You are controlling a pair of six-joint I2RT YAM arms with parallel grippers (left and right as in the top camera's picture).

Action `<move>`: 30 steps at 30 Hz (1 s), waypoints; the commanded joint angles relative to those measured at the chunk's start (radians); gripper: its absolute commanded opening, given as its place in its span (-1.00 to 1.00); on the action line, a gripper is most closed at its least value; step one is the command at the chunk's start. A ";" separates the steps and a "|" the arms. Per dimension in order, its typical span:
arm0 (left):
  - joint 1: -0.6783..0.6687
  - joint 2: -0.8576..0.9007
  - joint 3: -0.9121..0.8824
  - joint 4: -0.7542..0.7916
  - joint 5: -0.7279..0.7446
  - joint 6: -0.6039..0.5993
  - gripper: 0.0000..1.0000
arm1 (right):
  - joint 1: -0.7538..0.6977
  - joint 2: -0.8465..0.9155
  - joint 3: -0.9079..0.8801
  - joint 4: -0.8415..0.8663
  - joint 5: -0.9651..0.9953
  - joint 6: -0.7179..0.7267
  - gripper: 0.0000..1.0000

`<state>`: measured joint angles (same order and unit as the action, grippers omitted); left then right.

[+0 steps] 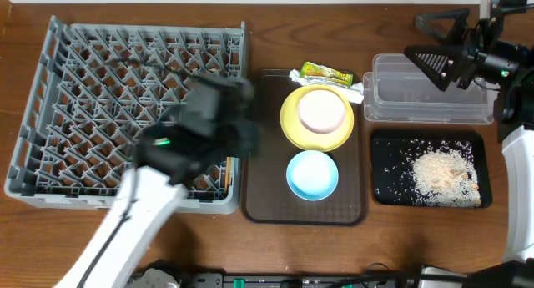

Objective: Sort waste into correct bins and load items into the dishwasher
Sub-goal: 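Move the left gripper to the light-blue bowl on the brown tray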

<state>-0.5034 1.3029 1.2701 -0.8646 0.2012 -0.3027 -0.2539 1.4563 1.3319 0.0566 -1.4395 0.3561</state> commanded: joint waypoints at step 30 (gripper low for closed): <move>-0.502 0.521 -0.013 0.280 -0.165 -0.063 -0.17 | -0.007 0.003 0.000 0.000 -0.001 0.002 0.99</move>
<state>-0.9989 1.8099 1.2659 -0.5858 0.0704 -0.3309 -0.2539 1.4563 1.3319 0.0566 -1.4395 0.3561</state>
